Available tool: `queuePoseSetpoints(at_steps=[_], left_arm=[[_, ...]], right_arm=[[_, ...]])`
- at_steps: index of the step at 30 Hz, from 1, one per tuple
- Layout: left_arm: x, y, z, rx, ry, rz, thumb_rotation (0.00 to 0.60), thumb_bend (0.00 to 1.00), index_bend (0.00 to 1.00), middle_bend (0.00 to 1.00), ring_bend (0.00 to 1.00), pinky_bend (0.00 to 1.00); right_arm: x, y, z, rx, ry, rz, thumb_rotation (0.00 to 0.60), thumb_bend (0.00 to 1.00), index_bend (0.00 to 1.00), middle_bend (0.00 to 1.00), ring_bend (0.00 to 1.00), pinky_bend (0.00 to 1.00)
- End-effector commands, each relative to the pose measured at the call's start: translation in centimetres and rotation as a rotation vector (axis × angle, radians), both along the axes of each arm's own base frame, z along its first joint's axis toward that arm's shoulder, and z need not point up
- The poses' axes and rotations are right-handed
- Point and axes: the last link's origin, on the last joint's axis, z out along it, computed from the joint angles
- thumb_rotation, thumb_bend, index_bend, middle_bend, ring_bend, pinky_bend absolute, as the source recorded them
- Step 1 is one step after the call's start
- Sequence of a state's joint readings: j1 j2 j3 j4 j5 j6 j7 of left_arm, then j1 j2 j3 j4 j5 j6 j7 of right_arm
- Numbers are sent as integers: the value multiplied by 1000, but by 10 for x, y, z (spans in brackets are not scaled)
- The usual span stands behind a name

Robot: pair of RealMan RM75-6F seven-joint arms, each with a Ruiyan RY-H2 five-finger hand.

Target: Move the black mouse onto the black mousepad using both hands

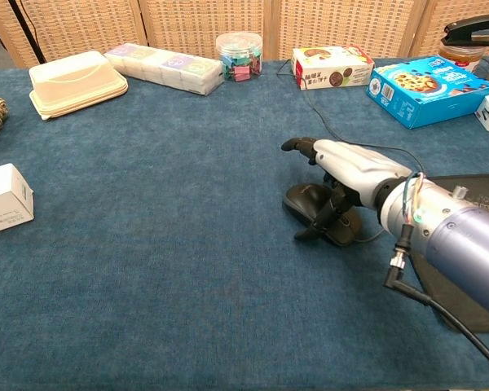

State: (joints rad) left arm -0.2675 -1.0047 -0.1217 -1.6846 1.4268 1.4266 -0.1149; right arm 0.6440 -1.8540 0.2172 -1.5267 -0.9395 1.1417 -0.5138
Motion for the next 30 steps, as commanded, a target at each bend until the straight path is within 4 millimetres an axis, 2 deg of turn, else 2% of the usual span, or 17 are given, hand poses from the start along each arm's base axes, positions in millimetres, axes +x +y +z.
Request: queuePoseSetpoints(at_steps=[1,4,10,14,22,30], left_arm=[[0,0,1,0,-2,0,600,0,0,0,0,0],[0,0,1,-1,-4,0,600,0,0,0,0,0],[0,0,1,-5,-10,1,600,0,0,0,0,0],[0,-1,0,-8,-10,1,600,0,0,0,0,0],[0,-1,0,-13,-12,2,600,0,0,0,0,0],[-1,-1,0,-20,-15,5,600,0,0,0,0,0]], right_arm=[[-1,-1,-1,-15,7,3,600,0,19,138,237,365],[-2,-2,-2,-35,13,5,600,0,60,224,322,478],[-6,-2,-3,-65,16,13,600,0,119,350,422,602],[-6,-1,-1,-92,11,32,600,33,165,394,453,635],[-5,2,3,-127,9,77,600,227,345,461,486,667],[-8,-3,20,-163,74,195,600,289,379,485,488,666]])
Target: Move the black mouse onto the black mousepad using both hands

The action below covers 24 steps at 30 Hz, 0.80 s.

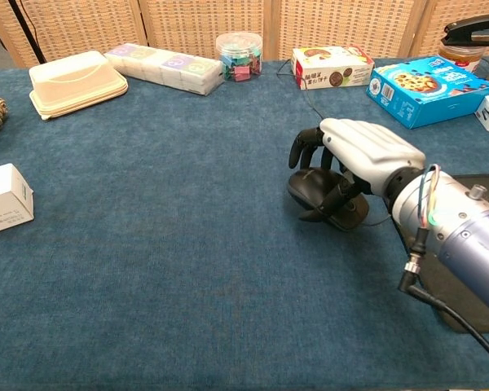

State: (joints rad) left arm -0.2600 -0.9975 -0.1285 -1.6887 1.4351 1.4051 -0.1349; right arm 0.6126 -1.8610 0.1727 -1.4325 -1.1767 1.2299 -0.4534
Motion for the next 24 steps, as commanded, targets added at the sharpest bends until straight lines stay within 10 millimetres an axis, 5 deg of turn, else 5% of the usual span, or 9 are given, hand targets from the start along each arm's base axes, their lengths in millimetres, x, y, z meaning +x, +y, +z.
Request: queuePoseSetpoints(at_steps=[1,10,24], left_arm=[[0,0,0,-1,-1,1,600,0,0,0,0,0],[0,-1,0,-5,-1,0,600,0,0,0,0,0],[2,-2,-7,-20,17,-1,600,0,0,0,0,0]], right_arm=[[-4,-3,11,-18,46,59,600,298,380,486,488,666],[-20,-6,41,22,157,167,600,302,390,489,488,663],[-81,-4,107,246,317,311,600,384,410,499,490,645]])
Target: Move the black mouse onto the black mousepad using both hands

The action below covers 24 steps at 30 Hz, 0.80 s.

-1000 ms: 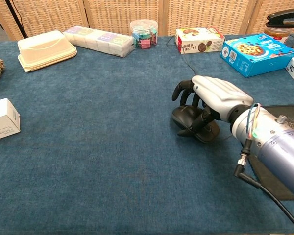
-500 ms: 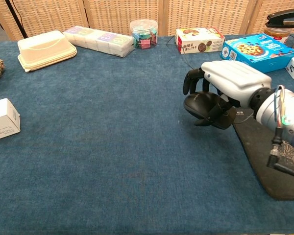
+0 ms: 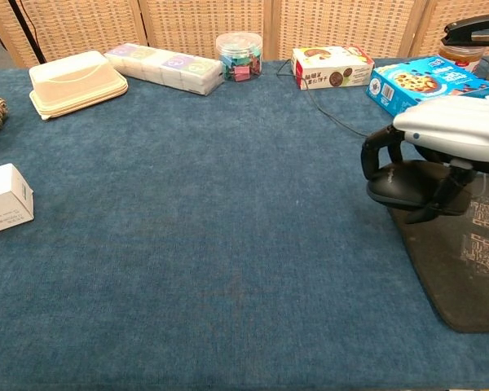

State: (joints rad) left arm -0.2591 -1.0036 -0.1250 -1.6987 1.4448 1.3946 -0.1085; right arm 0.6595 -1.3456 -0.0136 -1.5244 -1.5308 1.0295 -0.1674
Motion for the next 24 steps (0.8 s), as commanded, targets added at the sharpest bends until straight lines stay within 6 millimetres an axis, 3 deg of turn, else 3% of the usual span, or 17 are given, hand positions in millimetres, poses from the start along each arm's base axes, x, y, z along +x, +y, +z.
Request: queuePoseSetpoints(at_steps=[1,9,16,24], left_arm=[[0,0,-2,-4,4,2,600,0,0,0,0,0],[1,0,-5,-10,18,5,600,0,0,0,0,0],[3,-1,-13,-21,37,6,600,0,0,0,0,0],[3,1,-17,-25,51,17,600,0,0,0,0,0]], right_arm=[[-16,6,15,66,13,-1,600,393,413,502,490,643],[-39,13,38,112,12,-2,600,408,428,512,490,624],[-74,12,57,101,6,-79,600,423,432,512,488,607],[-116,11,63,56,-48,-180,600,429,444,517,488,607]])
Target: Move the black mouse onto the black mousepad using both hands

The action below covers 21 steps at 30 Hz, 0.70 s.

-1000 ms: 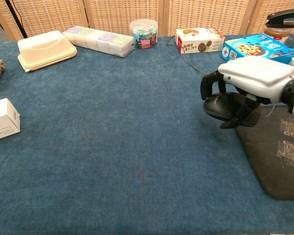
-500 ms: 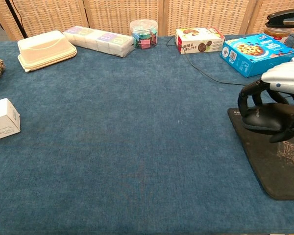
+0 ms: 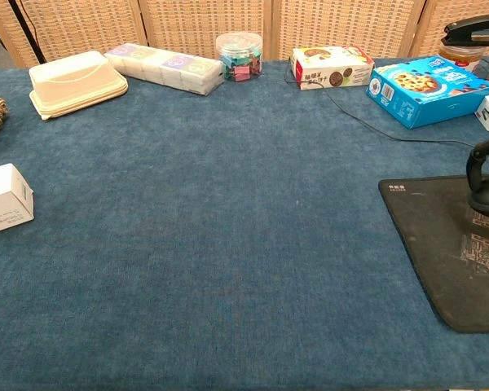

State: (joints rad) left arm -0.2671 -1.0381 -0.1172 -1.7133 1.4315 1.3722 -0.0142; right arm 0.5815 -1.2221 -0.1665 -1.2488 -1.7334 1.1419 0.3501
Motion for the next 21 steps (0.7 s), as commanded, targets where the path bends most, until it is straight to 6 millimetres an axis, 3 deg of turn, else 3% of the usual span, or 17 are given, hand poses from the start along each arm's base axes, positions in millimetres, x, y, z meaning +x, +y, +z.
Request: queuePoseSetpoints(at_steps=[1,7,21], left_arm=[[0,1,-2,-2,4,4,600,0,0,0,0,0],[2,2,-5,-6,12,4,600,0,0,0,0,0],[-1,3,-2,-1,6,14,600,0,0,0,0,0]], right_arm=[[-20,2,0,-25,-29,-45,600,430,444,517,488,607],[-19,-15,-8,-38,-66,-49,600,433,444,517,487,607],[11,-51,-51,-27,-139,-44,600,450,445,517,487,607]])
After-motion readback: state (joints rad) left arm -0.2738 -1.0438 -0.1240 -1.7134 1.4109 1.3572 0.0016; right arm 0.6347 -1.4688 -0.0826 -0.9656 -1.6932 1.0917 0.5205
